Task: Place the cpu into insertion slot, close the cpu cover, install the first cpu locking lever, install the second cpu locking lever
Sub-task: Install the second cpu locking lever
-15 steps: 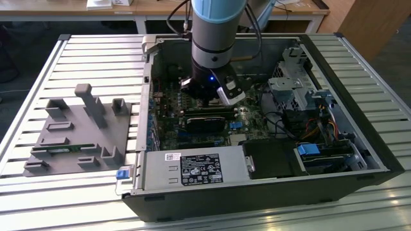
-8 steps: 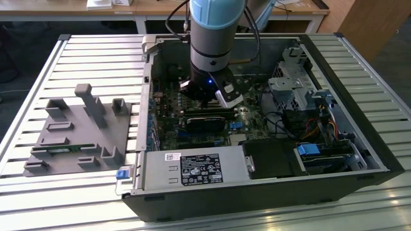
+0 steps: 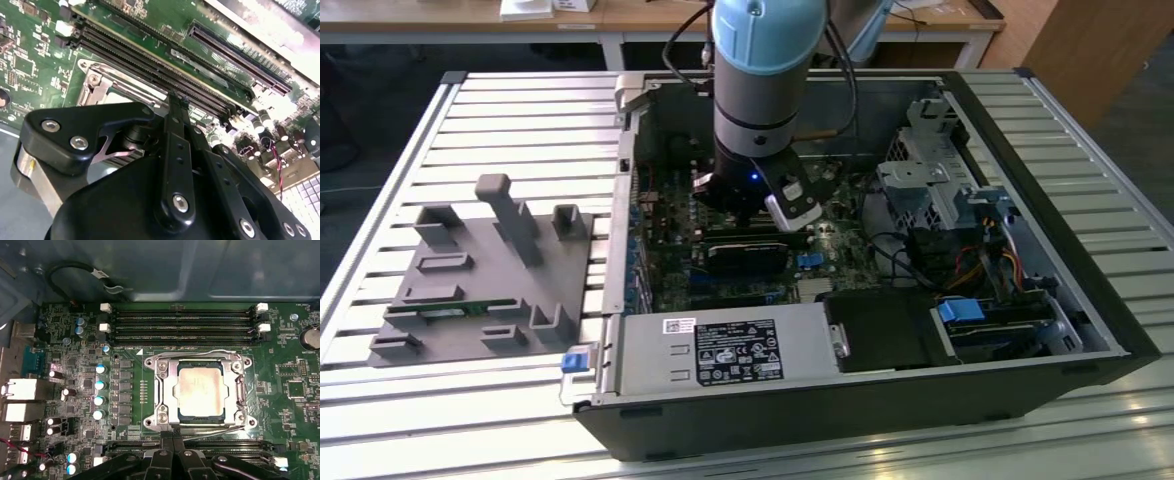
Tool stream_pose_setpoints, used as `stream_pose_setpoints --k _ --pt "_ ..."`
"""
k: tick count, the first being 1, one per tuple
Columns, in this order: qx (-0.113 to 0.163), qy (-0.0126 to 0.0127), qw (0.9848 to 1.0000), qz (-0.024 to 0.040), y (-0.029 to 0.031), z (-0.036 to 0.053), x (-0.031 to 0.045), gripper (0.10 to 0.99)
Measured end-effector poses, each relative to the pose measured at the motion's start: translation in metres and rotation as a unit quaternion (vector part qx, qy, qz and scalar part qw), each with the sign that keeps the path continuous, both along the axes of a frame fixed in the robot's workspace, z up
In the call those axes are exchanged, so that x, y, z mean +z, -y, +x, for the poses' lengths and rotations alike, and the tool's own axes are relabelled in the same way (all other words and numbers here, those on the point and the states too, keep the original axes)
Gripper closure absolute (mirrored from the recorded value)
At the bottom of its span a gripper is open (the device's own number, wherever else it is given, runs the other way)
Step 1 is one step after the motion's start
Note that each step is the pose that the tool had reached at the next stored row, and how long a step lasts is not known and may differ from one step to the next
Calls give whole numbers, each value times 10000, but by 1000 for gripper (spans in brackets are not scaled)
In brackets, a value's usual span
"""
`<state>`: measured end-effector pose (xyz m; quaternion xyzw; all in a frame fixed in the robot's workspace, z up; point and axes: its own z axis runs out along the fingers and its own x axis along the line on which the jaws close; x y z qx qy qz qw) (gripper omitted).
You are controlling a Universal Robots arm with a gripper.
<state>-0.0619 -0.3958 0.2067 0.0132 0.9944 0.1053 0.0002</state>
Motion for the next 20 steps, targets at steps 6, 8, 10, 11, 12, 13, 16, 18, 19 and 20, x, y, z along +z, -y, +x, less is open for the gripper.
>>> stream_pose_setpoints --k 6,8,10,11,12,13,16,18,19,20 --pt "0 1 9999 166 62 -44 -13 980" --pt "0 1 9997 231 81 -52 -17 980" --pt "0 0 9997 262 101 -55 -28 980" --pt "0 1 9996 273 108 -57 -35 980" --pt "-1 1 9996 285 115 -60 -40 980" --pt "-1 0 9996 297 121 -63 -45 980" --pt "0 0 9994 349 132 -71 -58 980" --pt "0 1 9993 377 132 -71 -72 980" --pt "0 0 9992 390 133 -72 -79 980" --pt "0 0 9992 405 133 -73 -85 980"
